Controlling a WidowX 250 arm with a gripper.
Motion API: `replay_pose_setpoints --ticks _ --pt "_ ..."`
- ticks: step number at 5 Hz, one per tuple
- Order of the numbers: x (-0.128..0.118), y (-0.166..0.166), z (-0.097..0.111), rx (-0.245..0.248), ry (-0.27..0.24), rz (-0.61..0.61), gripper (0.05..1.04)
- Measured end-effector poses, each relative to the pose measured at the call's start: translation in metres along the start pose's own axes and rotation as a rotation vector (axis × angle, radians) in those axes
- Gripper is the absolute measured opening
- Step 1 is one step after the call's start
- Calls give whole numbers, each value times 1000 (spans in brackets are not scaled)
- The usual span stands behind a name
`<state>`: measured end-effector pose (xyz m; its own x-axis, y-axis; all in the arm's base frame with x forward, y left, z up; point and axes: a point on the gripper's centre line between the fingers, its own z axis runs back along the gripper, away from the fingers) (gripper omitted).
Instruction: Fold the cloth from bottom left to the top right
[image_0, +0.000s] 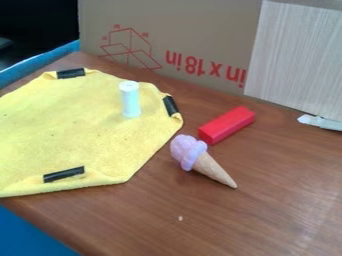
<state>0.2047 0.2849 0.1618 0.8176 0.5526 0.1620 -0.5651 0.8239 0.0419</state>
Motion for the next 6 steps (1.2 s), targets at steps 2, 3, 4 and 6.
replay_pose_setpoints --ticks 2,3,4,6 --pt "-4 1 -30 -3 38 -15 1001" --pt "-8 6 -53 34 41 1 1001" --pt "-9 14 -59 50 10 26 1001" --pt "-17 24 -73 67 -22 47 1001"
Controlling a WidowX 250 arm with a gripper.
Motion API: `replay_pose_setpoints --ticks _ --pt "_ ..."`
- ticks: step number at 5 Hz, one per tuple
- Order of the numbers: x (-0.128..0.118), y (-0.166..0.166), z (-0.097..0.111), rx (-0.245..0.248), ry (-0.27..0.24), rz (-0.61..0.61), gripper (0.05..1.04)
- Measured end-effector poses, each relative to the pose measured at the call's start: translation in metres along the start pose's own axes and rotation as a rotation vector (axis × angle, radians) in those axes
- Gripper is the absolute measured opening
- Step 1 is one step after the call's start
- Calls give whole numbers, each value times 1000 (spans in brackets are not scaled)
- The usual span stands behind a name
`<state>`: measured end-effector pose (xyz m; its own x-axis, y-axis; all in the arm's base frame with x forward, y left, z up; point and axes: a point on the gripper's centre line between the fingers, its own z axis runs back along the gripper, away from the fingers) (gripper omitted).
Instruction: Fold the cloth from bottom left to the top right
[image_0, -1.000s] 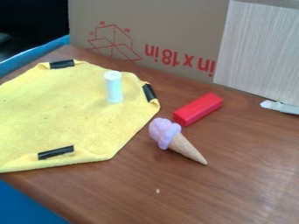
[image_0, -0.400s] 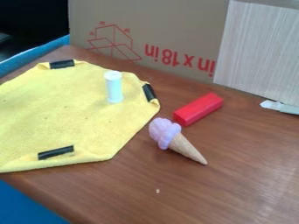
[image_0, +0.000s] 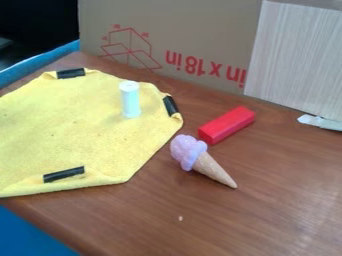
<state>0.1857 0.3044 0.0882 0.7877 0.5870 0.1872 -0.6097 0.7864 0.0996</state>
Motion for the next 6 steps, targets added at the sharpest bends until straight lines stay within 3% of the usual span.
replay_pose_setpoints --ticks 1,3,5,6 --pt "-1 7 -6 6 -4 24 1001" --pt "-9 15 -23 -50 3 133 960" --pt "-14 15 -30 -67 -13 164 390" --pt "-15 13 -28 -74 -19 167 174"
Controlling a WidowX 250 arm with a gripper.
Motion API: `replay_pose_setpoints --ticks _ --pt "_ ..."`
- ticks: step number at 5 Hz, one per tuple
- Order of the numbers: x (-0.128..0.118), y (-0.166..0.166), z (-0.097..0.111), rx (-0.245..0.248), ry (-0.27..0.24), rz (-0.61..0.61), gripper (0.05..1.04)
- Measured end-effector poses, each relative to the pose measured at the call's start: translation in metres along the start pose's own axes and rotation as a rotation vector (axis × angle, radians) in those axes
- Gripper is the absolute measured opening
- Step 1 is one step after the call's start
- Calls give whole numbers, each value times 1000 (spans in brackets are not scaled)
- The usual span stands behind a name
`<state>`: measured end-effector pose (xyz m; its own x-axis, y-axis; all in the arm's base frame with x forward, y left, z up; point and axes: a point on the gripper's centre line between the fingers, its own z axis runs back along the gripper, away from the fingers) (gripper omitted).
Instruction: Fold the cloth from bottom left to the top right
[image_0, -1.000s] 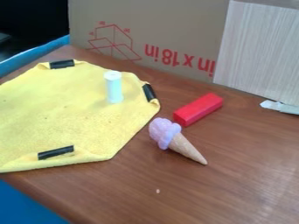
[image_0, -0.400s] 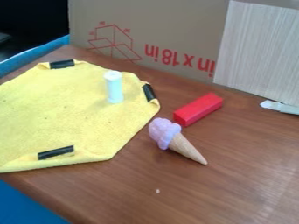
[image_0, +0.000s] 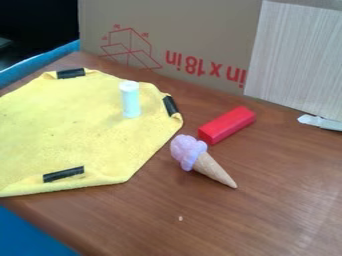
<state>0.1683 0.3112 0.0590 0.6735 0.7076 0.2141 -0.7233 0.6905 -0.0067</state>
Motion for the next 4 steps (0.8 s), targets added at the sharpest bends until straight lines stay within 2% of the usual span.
replay_pose_setpoints --ticks 1,2,3,4 --pt "-6 -4 5 -18 66 36 67" --pt "0 -17 21 -29 128 116 55" --pt "1 -52 48 -18 184 149 55" --pt "1 -91 62 -4 236 169 55"
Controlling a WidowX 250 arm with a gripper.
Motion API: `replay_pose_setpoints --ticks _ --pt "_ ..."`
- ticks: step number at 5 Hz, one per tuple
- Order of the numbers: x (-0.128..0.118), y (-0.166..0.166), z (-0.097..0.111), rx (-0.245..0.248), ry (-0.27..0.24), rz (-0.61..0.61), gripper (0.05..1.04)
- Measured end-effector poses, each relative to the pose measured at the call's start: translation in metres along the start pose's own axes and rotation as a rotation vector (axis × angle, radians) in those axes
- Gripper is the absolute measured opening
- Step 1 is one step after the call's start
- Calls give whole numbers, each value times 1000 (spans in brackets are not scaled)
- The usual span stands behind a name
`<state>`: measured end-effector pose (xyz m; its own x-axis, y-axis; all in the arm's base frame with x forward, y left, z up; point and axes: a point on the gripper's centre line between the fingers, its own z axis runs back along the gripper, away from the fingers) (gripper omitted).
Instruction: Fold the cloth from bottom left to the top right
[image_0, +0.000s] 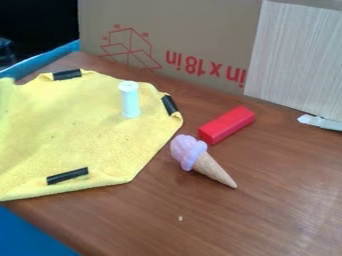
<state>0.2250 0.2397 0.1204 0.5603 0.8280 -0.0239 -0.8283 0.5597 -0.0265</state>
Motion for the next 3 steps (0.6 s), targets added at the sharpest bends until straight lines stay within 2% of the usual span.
replay_pose_setpoints --ticks 1,2,3 --pt "-9 -30 6 24 26 14 55" --pt "-14 -63 24 23 20 17 55" --pt "-18 -95 33 27 33 32 55"
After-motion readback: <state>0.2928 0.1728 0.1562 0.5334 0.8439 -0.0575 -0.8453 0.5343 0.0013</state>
